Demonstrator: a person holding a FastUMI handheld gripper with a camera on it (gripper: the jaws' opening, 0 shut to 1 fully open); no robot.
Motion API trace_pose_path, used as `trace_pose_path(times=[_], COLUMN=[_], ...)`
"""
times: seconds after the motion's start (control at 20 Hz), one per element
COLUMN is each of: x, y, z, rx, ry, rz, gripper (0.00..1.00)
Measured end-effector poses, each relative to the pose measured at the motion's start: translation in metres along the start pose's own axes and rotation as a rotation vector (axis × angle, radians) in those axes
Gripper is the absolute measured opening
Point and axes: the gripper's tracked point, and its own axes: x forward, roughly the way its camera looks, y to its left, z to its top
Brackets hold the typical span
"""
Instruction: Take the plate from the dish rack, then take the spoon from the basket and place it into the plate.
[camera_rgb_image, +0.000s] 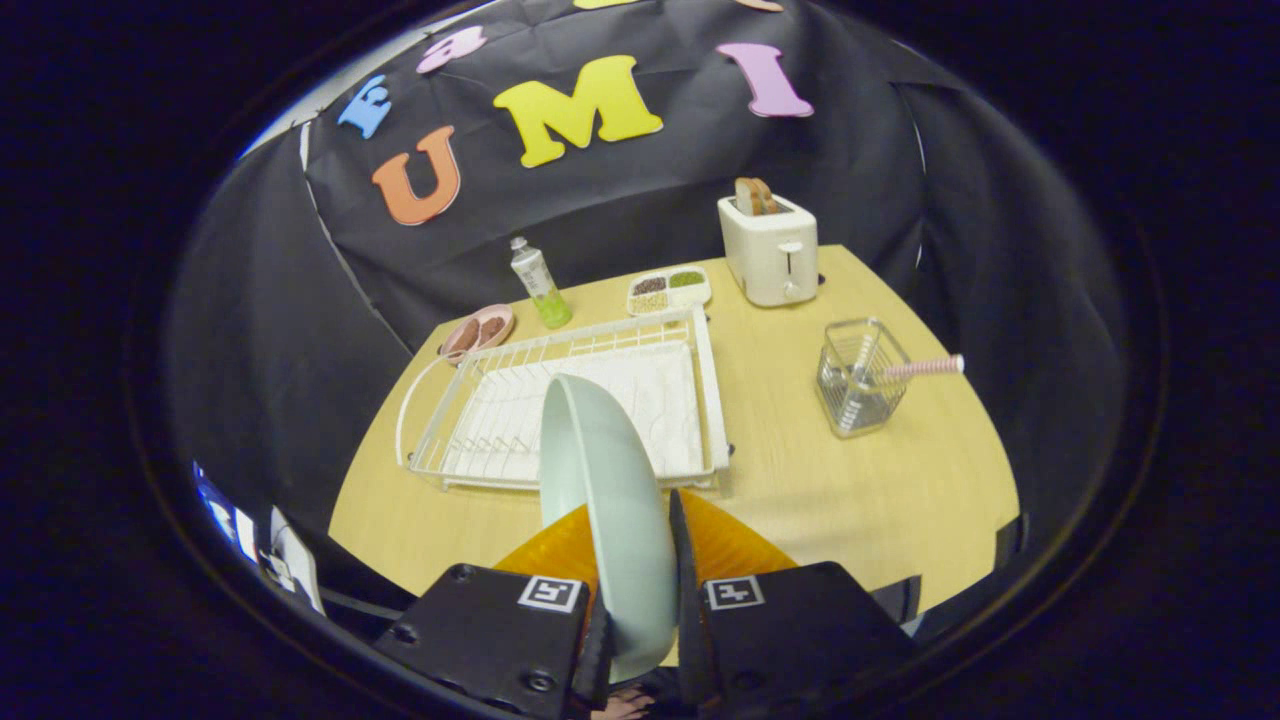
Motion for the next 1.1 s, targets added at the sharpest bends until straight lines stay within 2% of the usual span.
trace_pose_path(times=[0.3, 0.5, 0.65, 0.8, 1.1], x=[0.037, 0.057, 0.066, 0.069, 0.071], y=[-0.012, -0.023, -0.031, -0.029, -0.038], z=[-0.077, -0.094, -0.094, -0.092, -0.094], rx=[0.281, 0.442, 0.501, 0.544, 0.527], ry=[0.109, 0.15, 0.15, 0.144, 0.137], rz=[0.152, 0.205, 0.206, 0.248, 0.228], gripper=[0.32, 0.32, 0.32, 0.34, 0.5])
